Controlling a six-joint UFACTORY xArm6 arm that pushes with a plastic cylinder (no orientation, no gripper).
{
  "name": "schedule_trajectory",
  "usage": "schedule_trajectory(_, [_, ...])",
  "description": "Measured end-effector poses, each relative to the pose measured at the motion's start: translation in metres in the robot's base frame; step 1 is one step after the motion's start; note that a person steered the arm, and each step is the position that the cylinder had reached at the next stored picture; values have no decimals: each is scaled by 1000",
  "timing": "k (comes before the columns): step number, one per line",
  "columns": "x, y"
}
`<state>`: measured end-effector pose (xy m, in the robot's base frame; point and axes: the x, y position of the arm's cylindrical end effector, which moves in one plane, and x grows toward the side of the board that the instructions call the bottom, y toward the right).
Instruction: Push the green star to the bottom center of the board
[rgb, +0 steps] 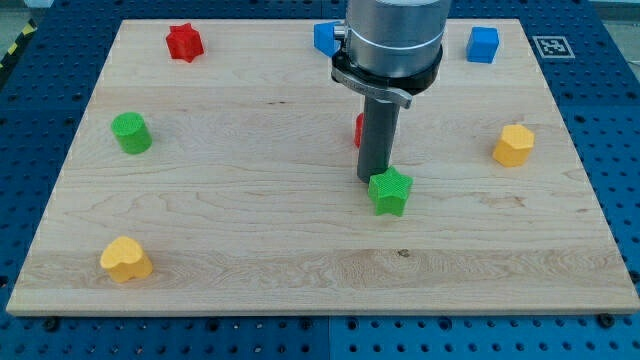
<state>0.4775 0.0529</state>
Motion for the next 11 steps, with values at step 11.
schedule_trajectory(11, [87, 51])
